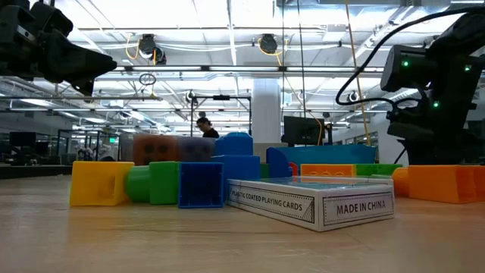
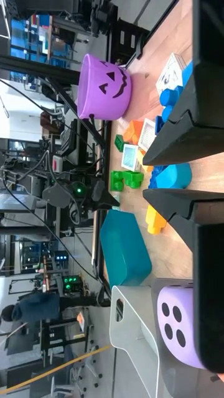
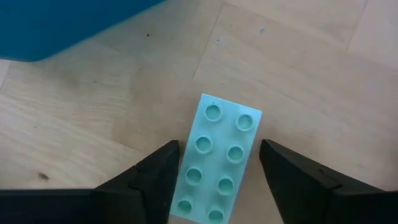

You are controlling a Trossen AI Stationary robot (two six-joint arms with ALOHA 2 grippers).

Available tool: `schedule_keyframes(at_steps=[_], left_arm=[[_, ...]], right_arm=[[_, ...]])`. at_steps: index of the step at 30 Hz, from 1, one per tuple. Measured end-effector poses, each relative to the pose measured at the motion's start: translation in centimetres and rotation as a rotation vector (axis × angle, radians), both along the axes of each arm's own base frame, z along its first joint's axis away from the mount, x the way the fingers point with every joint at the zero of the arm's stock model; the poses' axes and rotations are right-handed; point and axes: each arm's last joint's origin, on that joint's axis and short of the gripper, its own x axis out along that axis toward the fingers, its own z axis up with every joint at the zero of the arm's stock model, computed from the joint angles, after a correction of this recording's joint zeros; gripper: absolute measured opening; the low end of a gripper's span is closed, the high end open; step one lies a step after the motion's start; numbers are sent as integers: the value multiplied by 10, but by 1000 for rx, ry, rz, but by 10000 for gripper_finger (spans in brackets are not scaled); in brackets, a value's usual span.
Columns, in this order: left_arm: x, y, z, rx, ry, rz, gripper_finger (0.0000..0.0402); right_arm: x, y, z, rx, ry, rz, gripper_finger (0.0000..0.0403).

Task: Pick & Place Toys
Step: Put the light blue 8 studs game piece into the blue bin

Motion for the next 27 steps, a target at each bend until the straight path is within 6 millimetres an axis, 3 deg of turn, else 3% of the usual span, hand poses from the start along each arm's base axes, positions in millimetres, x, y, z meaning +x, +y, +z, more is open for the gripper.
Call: schedule_keyframes(at_steps=[10,16,27], left_arm=[[0,0,0,0,0,0,76],[0,0,0,0,0,0,76],[0,0,0,0,0,0,76]], right_arm=[[0,0,0,-5,-4,2,146],[-1,0,7,4,-10,22,146],[0,0,43,-34,-86,65,142]])
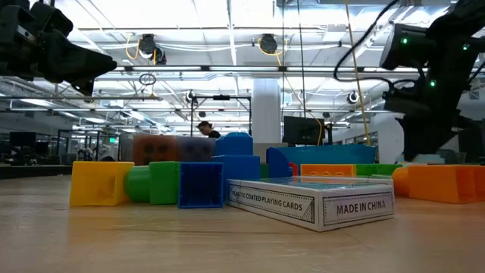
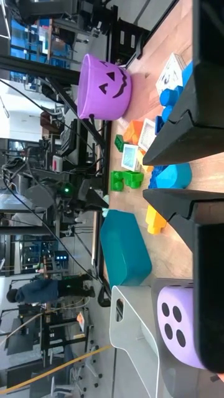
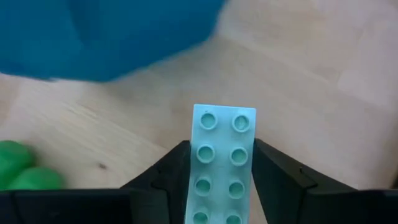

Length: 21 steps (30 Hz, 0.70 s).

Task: Pick & Place Toys
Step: Put the light blue 8 studs game piece into the blue bin

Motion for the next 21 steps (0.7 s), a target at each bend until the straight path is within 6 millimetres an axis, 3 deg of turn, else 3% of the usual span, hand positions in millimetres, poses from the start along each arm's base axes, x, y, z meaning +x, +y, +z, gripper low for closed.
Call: schedule_keyframes(at_steps=[13,21], left_arm=[[0,0,0,0,0,0,76],[0,0,0,0,0,0,76]], right_arm=[[0,0,25,-63,-136,65,146],[22,-5,42,-239,-344,223,143]])
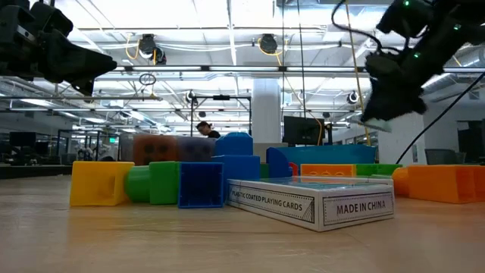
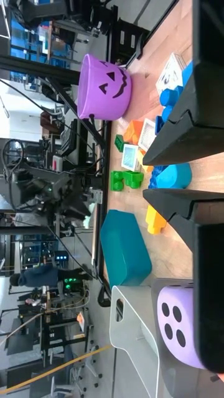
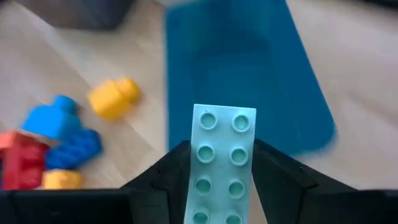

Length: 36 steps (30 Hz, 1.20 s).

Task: Pick & Place Toys
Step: Put the light blue 8 studs game piece into the blue bin

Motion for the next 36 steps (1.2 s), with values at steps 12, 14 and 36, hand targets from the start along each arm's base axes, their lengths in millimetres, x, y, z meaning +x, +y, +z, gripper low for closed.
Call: schedule_keyframes(at_steps=[12,14,36], left_arm=[[0,0,0,0,0,0,76],[0,0,0,0,0,0,76],[0,0,0,0,0,0,76]], right_arm=[[42,-25,11,-239,-192,119,147],[47,-35,13,-203,-182,121,145],[91,-114,-24,-41,185,144,150]])
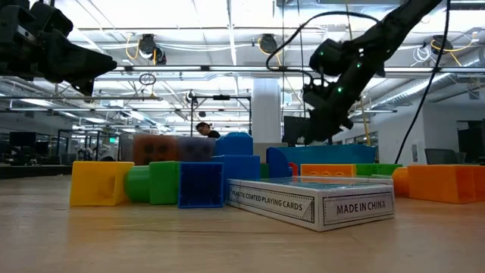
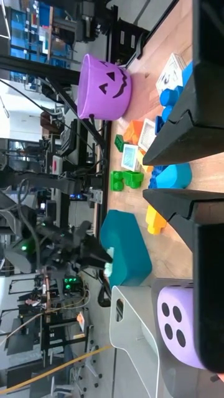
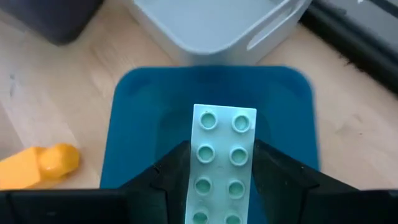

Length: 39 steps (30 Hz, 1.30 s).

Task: Pick & Place Toys
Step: Put the light blue 8 studs game piece into the blue bin

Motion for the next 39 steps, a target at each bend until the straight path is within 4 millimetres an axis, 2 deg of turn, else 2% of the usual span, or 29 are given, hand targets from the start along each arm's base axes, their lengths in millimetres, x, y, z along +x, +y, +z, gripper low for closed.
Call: schedule_keyframes(at_steps=[5,10,21,28,39], left_arm=[[0,0,0,0,0,0,76],[0,0,0,0,0,0,76],[0,0,0,0,0,0,76],[0,0,0,0,0,0,76],[0,0,0,0,0,0,76]], right_arm=[[8,-2,-14,9,17,11,144],[9,-2,-14,12,5,3,149],[7,-4,-14,-41,47,-40,145],[3,1,-29,-65,2,-39,149],[-2,4,-37,-69,2,-36,152]])
